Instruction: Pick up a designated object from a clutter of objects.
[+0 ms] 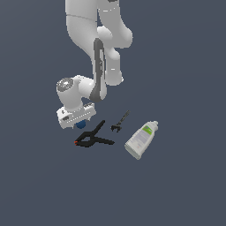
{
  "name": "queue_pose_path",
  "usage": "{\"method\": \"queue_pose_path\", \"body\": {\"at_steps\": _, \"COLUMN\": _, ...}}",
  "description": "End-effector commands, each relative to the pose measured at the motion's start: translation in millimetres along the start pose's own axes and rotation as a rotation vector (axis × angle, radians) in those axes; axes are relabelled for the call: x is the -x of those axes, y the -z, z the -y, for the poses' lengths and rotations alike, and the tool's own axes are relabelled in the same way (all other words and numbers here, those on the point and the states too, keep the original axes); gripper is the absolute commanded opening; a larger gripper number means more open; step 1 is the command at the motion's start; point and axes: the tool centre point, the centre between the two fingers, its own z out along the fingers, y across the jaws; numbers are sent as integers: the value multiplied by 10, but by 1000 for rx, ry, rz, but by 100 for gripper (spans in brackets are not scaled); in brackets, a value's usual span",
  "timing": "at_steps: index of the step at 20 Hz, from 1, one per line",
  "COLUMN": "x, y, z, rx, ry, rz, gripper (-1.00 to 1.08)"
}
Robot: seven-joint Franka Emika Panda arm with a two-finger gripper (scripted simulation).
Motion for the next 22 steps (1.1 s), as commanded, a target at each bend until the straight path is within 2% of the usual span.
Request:
{"method": "queue_pose_path", "body": {"at_steps": 1, "x": -4, "y": -37, "z": -3, "rx": 1, "ry": 1, "rz": -1, "gripper": 100}}
{"method": "queue_pose_path", "body": {"at_steps": 2, "x": -4, "y": -39, "z": -3, "rx": 1, "ry": 1, "rz": -1, "gripper": 100}}
{"method": "queue_pose_path", "body": {"at_steps": 3, "x": -4, "y": -39, "z": -3, "rx": 1, "ry": 1, "rz": -1, "gripper": -100}}
{"method": "queue_pose_path", "body": {"at_steps": 15, "x": -4, "y": -23, "z": -8, "rx": 2, "ry": 0, "rz": -2, "gripper": -100}}
{"method": "queue_pose_path", "body": {"at_steps": 22, "x": -20, "y": 143, "z": 47, "rx": 2, "ry": 0, "rz": -2, "gripper": -100}}
